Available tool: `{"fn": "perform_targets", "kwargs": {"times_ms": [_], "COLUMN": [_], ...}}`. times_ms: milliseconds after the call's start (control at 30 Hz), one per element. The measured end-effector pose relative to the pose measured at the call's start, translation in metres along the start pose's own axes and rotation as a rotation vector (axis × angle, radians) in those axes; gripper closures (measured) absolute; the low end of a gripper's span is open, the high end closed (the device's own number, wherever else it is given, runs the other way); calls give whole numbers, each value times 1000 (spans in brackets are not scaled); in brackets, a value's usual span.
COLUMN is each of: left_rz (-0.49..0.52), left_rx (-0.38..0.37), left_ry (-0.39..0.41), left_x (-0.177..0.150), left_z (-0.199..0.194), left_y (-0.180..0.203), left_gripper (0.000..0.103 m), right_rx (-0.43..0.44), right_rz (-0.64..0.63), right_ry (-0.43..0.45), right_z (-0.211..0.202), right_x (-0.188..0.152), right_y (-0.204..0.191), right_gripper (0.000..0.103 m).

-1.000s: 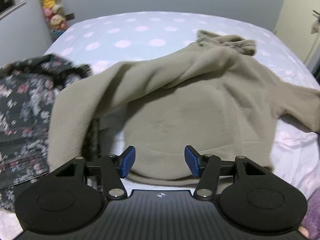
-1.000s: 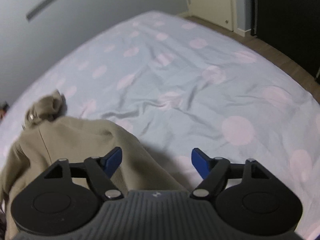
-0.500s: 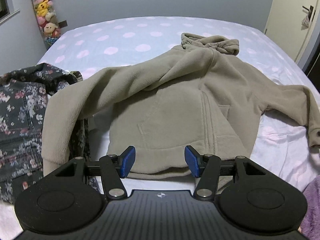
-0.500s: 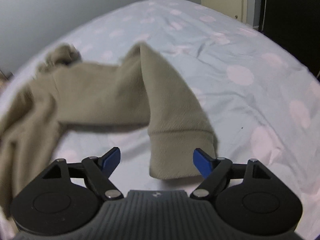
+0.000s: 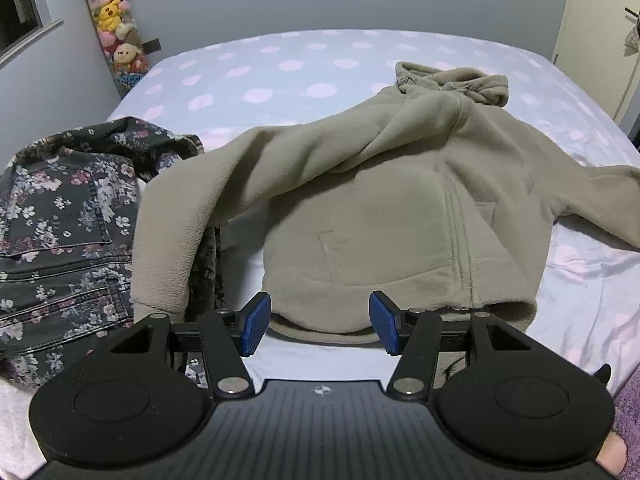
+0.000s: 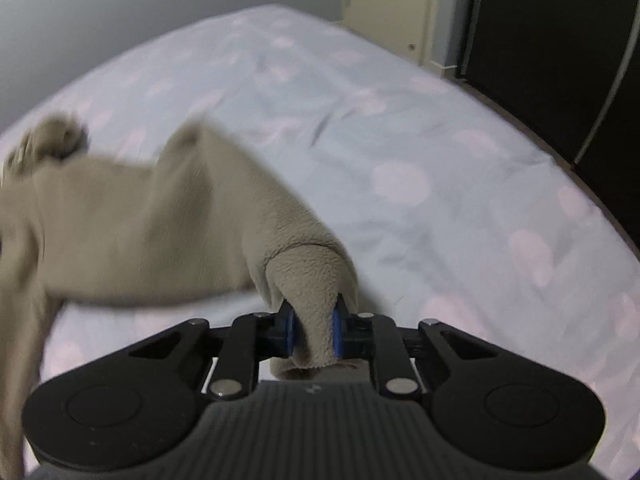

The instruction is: Fold clothes

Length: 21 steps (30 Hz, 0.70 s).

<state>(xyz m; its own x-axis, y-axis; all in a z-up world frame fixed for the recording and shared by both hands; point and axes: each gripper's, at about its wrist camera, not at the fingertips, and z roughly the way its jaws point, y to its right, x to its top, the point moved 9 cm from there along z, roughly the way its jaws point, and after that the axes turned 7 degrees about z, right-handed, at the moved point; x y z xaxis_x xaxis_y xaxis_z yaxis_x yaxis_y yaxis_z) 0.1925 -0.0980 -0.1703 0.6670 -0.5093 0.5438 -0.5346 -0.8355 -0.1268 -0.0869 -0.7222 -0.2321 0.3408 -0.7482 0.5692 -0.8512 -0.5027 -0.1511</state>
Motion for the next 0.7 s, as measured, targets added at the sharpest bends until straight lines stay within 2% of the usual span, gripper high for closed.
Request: {"fn": "perform_targets", "kwargs": {"times_ms": [100, 200, 300, 433, 500, 600, 700], "left_rz": [1, 22, 59, 140, 192, 258, 229], "left_rx": [-10, -14, -14, -18, -21, 2, 4], "left_ry": [-10, -15, -21, -24, -33, -59, -110], "left_x": [1, 3, 4, 5, 3, -5, -12], "left_z": [8, 13, 16, 17, 19, 31, 52], "left_y": [1, 4, 7, 10, 12, 10, -1], "left_gripper": [50, 50, 50, 50, 50, 50, 50], "right_rx": [-33, -74, -64, -120, -104, -48, 77], "right_rz": [83, 128, 181, 176, 128, 45, -3], "right_ry": [34, 34, 1, 55, 85, 83, 35], "right_z": [-3, 12, 37, 41, 34, 18, 2], "right_x": [43, 71, 80, 80, 78, 59, 20], "right_y": [28, 47, 56, 59, 48, 20, -26], "right_gripper": [85, 84, 79, 49, 49, 49, 44]}}
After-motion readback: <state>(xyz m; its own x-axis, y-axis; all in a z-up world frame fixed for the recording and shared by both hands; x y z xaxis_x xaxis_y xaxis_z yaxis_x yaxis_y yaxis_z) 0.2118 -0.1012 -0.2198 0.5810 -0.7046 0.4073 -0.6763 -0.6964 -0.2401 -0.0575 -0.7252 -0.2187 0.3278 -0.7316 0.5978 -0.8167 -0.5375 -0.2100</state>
